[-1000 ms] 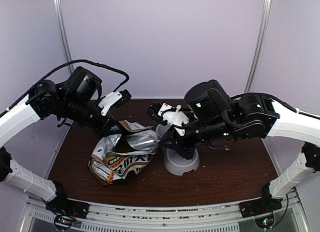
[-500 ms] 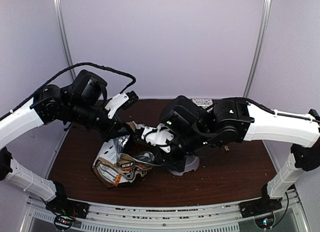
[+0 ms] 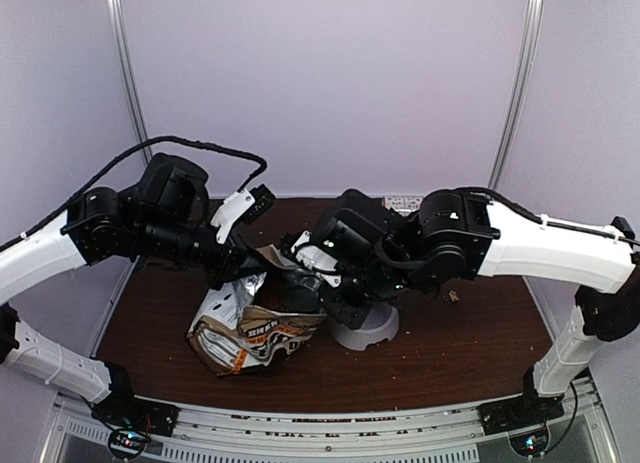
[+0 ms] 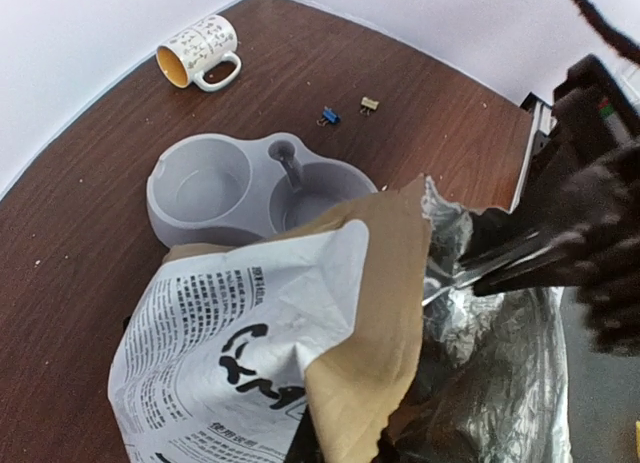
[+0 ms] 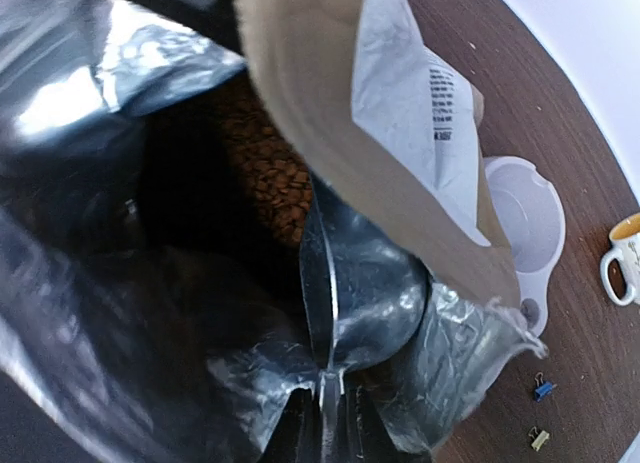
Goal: Serve the pet food
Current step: Insert the spatula into the pet food bag, then collect the pet food from the pet food bag.
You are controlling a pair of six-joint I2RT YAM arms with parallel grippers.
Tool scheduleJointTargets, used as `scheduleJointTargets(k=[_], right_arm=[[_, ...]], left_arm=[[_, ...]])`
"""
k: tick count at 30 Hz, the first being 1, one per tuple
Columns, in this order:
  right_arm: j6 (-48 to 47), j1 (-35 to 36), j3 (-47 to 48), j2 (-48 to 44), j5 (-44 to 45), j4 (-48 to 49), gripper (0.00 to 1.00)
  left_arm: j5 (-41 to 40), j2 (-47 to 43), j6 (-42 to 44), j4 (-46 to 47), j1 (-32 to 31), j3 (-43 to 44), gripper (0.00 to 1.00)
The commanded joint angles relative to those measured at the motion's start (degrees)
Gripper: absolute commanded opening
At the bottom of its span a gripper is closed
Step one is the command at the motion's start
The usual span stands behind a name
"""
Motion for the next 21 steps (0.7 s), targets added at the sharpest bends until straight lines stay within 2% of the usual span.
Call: scheduleJointTargets(k=[1, 4, 8, 12, 17, 21], right_arm=[[8.1, -1.7, 1.1, 6.1, 15.1, -6.8, 0.0], [10.1, -2.4, 0.8, 10.1, 17.8, -5.7, 0.0], [10.6, -3.2, -0.3, 14.2, 13.0, 1.1, 0.0], [9.9, -3.2, -1.6, 14.7, 0.6, 9.7, 0.0], [9.4, -4.1, -8.0, 9.2, -18.2, 22.1, 0.0], [9.2, -5.5, -13.2, 3.6, -26.4, 28.2, 0.0]], left_arm=[[2.8, -2.3, -5.8, 19.2, -0.3, -3.9, 0.0], [3.6, -1.8, -8.4, 24.1, -0.4, -7.0, 0.0], [3.2, -0.6, -9.2, 27.0, -0.4, -8.5, 0.0], [2.4, -0.2, -9.0, 27.9, -0.4, -9.1, 0.0], [1.0, -0.6, -8.9, 28.3, -0.4, -10.0, 0.0], [0.5, -0.8, -9.0, 28.6, -0.4, -10.1, 0.0]])
